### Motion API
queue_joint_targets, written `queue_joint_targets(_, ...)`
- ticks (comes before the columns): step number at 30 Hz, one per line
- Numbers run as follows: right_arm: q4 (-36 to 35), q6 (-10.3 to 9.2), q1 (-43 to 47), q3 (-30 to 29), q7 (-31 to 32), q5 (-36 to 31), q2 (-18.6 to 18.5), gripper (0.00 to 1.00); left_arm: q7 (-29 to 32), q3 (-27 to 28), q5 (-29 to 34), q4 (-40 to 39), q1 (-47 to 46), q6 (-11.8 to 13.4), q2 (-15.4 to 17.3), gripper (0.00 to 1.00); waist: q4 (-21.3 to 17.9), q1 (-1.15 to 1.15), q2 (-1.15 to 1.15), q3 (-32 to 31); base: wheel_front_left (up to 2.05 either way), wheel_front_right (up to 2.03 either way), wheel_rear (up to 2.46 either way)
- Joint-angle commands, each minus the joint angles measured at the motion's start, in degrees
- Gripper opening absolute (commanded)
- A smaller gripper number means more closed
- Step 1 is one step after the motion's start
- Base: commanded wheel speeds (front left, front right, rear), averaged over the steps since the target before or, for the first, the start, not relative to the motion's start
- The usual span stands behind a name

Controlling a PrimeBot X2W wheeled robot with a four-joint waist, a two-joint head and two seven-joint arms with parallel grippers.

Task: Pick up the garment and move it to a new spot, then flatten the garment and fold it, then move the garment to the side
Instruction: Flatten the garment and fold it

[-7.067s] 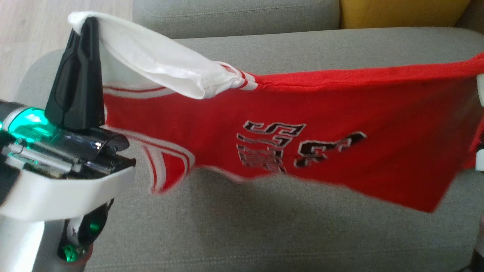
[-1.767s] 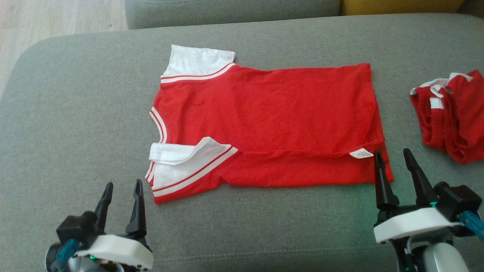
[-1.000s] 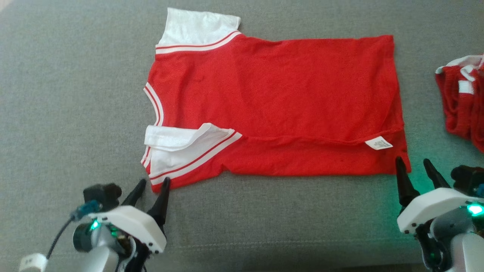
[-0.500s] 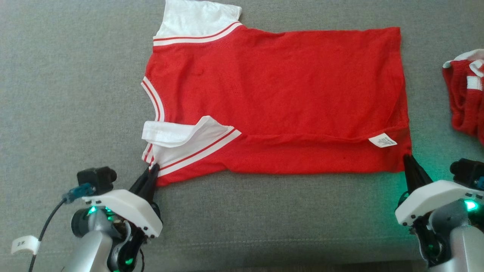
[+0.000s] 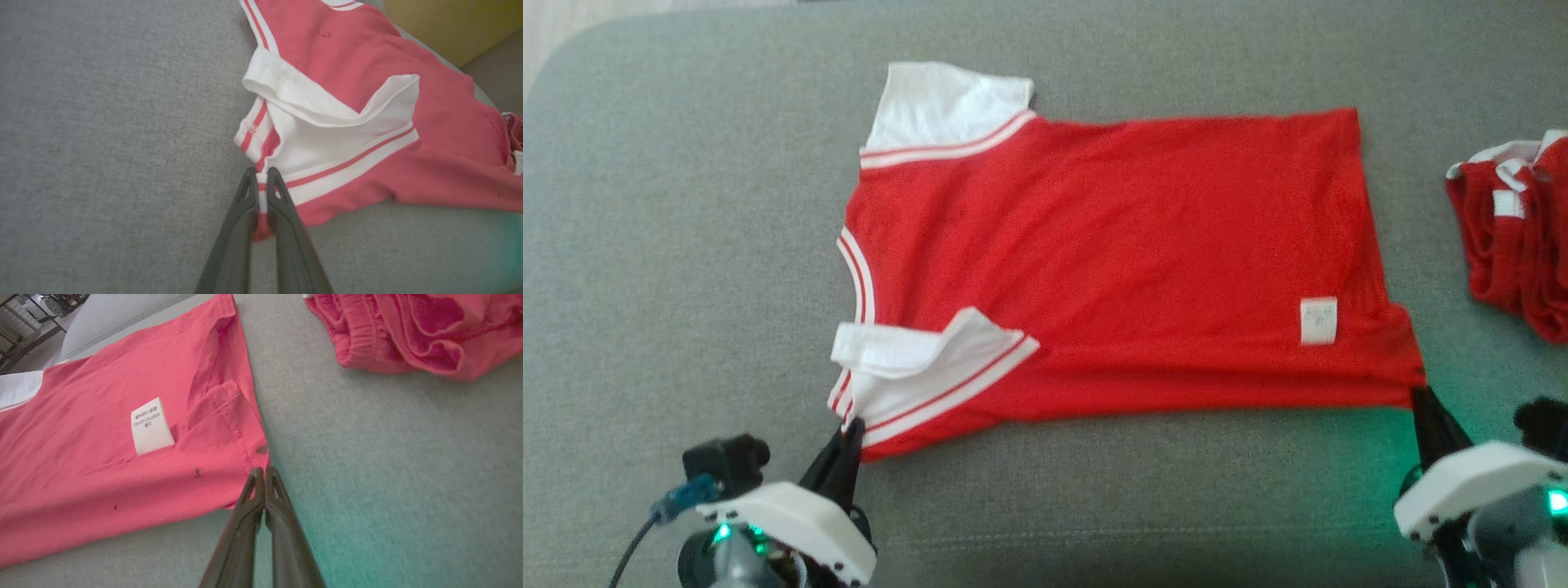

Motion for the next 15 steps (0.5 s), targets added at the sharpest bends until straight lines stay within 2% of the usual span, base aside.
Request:
queue_joint_targets(1,-2.37,-0.04,0.7,0.64,0.46,1.15,-0.52,0.0,0.34,2.61,-0.6,-3.1,0.37,0.95,1.36,0.0,0.26,0.0,0.0,-1.38,0.0,0.0,0.0)
queue_joint_targets(9,-2.93,-0.04,3.22,0.7,1.09,2.96,-0.52,0.0,2.33,2.07,-1.21,-5.14,3.01,2.3,1.42,0.0,0.12,0.0,0.0,-2.25,0.0,0.0,0.0)
queue_joint_targets(10,-3.04,-0.04,3.26,0.94,0.87,3.18,-0.52,0.39,2.23,2.15,-1.1,-5.08,3.13,2.63,1.4,0.4,0.05,0.0,0.0,-2.37,0.0,0.0,0.0)
queue_joint_targets(11,-3.35,-0.04,3.21,1.22,0.33,3.44,-0.52,1.0,1.95,2.28,-0.91,-5.05,3.22,3.01,1.38,1.0,-0.03,0.0,0.0,-2.47,0.0,0.0,0.0)
queue_joint_targets(15,-5.87,-0.04,2.2,2.42,-4.86,2.71,-0.52,1.0,-0.79,2.76,0.69,-5.82,2.74,3.93,1.51,1.0,-0.36,0.0,0.0,-3.29,0.0,0.0,0.0)
